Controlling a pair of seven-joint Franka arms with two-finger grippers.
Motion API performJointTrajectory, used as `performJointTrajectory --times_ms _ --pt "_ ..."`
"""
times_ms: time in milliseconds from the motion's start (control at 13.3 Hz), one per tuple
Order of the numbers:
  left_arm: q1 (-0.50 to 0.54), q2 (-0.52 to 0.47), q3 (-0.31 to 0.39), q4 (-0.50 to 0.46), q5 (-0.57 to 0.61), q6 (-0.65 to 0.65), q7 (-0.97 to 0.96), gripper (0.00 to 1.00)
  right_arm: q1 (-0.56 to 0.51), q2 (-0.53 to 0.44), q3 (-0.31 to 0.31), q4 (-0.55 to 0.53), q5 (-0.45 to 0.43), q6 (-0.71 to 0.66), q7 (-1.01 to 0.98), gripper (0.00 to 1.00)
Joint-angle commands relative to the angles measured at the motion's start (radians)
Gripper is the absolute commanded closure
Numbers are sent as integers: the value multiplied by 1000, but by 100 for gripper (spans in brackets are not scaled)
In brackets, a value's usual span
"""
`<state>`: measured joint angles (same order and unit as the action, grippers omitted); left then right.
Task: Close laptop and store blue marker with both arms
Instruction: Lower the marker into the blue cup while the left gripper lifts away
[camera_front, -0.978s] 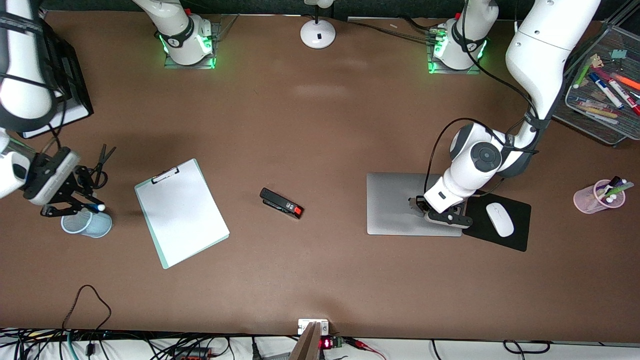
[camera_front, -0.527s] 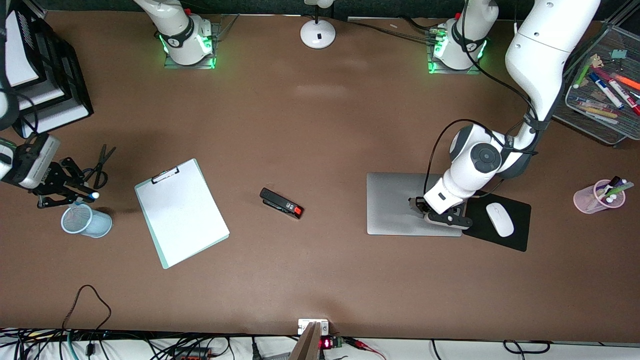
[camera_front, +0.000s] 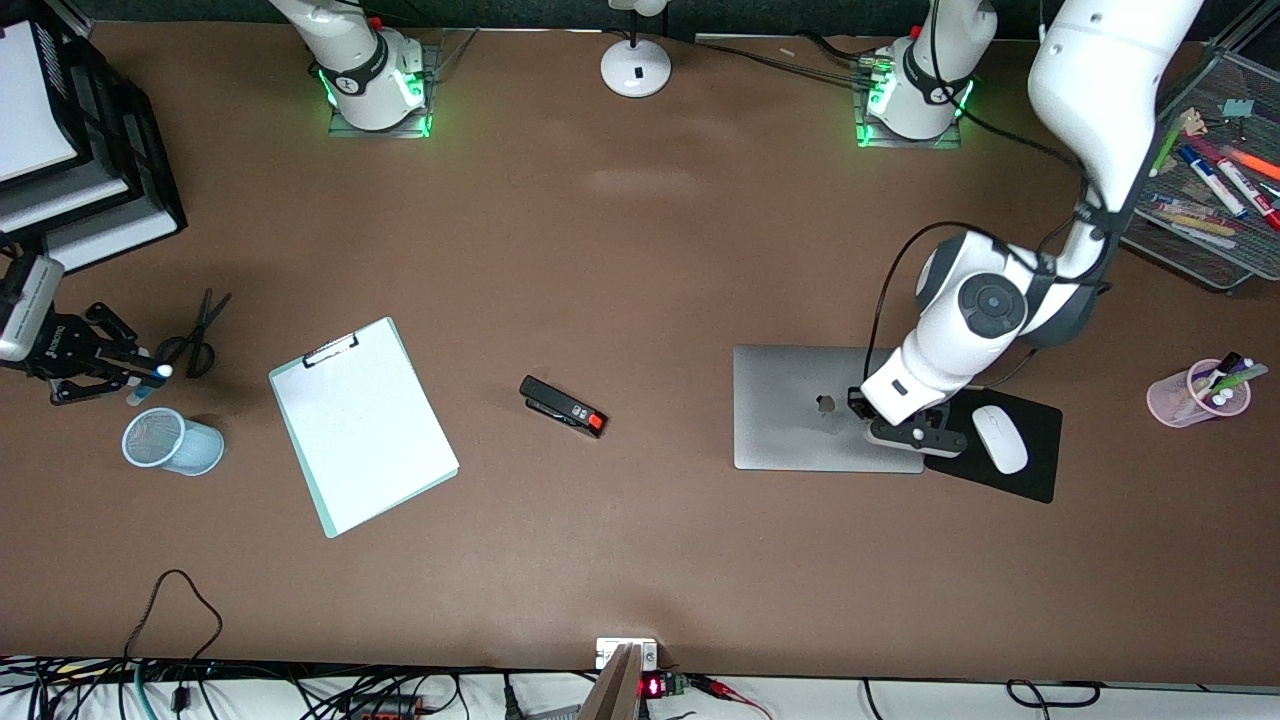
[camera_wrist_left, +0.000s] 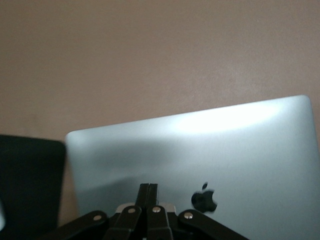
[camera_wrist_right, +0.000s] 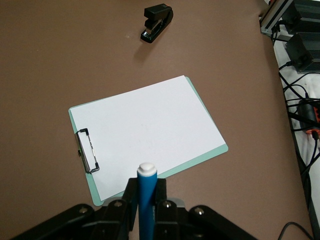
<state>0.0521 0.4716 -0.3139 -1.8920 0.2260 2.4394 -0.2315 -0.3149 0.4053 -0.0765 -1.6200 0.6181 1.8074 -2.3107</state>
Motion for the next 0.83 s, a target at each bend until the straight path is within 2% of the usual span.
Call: performJointTrajectory --times_ms 0,226,376,527,753 --pt "8 -105 -8 -6 27 -143 24 100 -27 42 11 58 43 -46 -70 95" --pt "9 -169 -11 49 15 -323 95 100 -47 98 12 89 54 -88 -93 95" --pt "8 -191 -19 123 10 -481 107 100 -64 134 9 101 110 -129 -160 95" --pt "9 -192 -37 201 9 -604 109 100 -84 151 11 111 115 -146 -183 94" --pt "9 -197 -37 290 -48 -719 153 100 -101 174 11 140 115 -155 -232 94"
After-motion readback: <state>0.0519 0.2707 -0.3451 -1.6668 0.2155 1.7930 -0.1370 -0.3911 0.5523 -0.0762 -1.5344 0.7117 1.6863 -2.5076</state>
